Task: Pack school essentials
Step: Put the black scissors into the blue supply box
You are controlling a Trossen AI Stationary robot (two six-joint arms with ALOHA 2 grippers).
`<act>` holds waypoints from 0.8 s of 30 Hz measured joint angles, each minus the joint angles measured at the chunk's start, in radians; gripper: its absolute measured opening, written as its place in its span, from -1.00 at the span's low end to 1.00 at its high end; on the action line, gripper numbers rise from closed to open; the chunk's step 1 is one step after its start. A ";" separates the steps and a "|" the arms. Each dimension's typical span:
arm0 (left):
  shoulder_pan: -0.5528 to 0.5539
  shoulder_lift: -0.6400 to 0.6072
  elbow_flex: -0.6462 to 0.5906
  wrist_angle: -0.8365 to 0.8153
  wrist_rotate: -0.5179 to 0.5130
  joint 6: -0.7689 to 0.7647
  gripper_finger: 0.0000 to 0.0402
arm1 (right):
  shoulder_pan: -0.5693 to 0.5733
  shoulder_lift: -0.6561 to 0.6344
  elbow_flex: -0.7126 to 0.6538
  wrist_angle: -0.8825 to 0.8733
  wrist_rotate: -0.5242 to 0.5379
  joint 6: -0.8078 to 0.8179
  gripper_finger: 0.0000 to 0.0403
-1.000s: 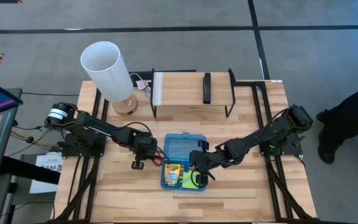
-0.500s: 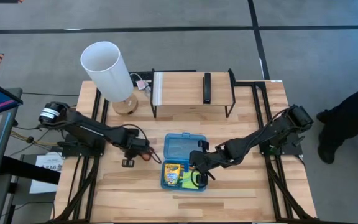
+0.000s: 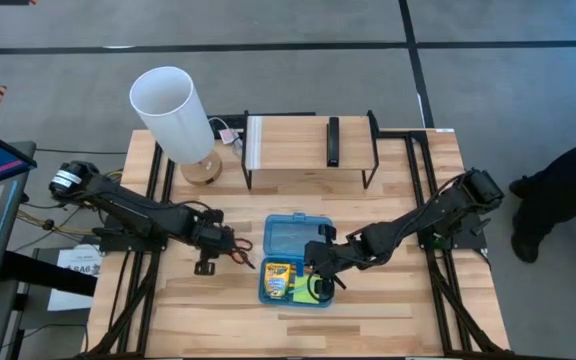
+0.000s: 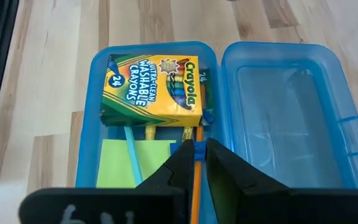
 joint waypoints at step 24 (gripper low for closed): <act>-0.029 0.538 0.631 0.204 0.018 0.356 -0.70 | 0.141 -0.234 0.000 -0.409 0.417 0.302 -0.67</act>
